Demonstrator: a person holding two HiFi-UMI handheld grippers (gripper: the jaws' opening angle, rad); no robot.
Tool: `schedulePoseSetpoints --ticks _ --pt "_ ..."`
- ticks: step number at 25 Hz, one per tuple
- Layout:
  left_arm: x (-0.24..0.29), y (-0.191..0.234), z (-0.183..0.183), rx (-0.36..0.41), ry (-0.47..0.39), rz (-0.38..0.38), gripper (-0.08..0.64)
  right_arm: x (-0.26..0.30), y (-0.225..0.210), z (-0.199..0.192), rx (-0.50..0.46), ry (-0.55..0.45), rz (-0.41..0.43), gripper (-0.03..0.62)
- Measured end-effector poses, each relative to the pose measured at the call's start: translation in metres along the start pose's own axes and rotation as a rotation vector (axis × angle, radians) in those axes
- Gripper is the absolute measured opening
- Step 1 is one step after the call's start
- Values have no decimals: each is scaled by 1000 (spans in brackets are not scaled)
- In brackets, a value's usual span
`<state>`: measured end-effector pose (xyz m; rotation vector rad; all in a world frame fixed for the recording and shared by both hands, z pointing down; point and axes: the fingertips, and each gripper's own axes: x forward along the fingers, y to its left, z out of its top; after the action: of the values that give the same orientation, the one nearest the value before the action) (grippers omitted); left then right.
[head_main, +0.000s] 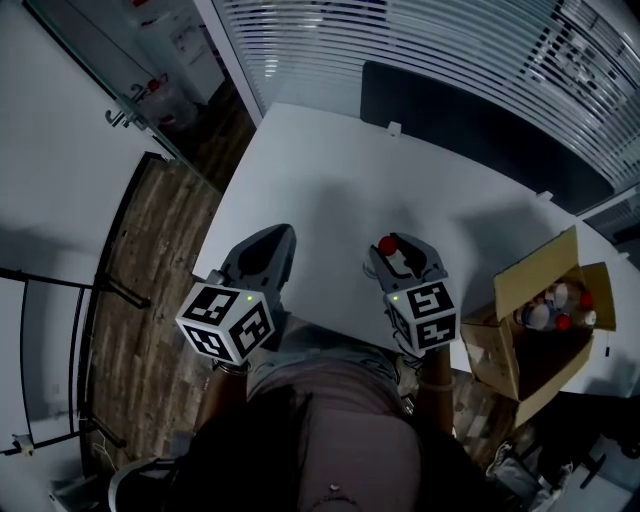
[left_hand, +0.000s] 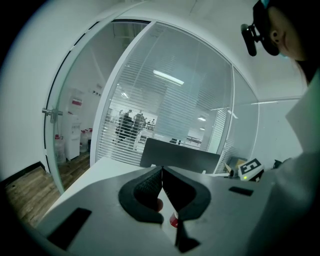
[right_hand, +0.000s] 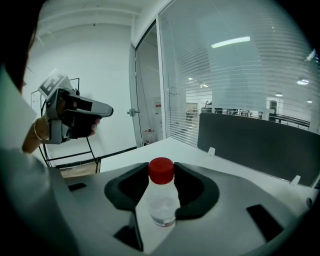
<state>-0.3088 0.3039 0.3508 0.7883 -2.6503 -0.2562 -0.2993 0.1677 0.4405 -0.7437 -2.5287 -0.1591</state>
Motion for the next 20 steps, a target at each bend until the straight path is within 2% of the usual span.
schedulePoseSetpoints --ticks 11,20 --pt "3 -17 -1 3 3 -25 9 -9 5 1 -28 -29 19 169" --pt "-4 -28 -3 6 5 -25 9 -38 6 19 -26 -126 -4 169"
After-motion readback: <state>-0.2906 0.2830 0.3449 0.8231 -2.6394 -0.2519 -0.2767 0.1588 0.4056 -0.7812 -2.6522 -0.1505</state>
